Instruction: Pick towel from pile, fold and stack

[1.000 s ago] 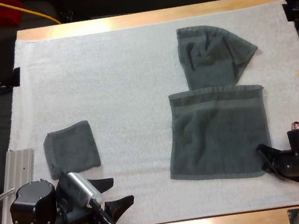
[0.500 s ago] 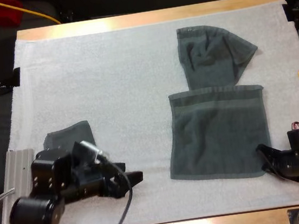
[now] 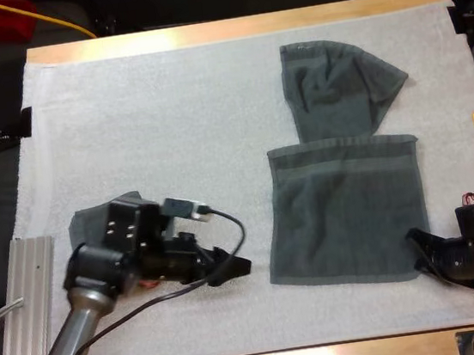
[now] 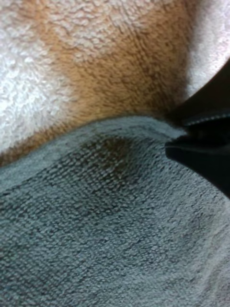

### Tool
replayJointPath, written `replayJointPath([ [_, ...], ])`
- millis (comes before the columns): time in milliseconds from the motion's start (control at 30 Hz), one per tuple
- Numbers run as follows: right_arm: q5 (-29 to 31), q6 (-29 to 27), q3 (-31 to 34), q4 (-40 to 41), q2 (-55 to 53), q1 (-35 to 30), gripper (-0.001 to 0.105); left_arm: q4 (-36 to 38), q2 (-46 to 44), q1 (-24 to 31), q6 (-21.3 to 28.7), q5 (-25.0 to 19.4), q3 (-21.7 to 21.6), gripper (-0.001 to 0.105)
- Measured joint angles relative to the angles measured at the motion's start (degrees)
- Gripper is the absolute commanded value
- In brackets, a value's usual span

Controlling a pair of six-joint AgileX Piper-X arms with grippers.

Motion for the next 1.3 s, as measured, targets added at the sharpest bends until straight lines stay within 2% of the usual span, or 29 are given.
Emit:
replayJointPath([
  [100,0.0,0.0,0.0,0.0,0.0,0.0,0.0,-2.33,3.06,-3.43,-2.36,-4.02,0.0,0.062],
  [400,0.0,0.0,0.0,0.0,0.0,0.0,0.0,-11.13,13.55,-10.31,-7.28,-5.3,0.0,0.062],
  [700,-1.41,-0.17,0.0,0.0,0.0,0.0,0.0,-16.8,23.58,-11.16,-9.4,-5.3,0.0,0.062],
  [933,-1.47,-0.26,0.0,-0.12,0.0,0.0,0.0,-17.9,28.83,-11.16,-9.47,-5.15,0.0,0.062],
  [1300,-1.56,-0.38,0.0,-0.48,0.0,0.0,0.0,-19.99,33.21,-11.16,-10.05,1.52,0.0,0.062],
])
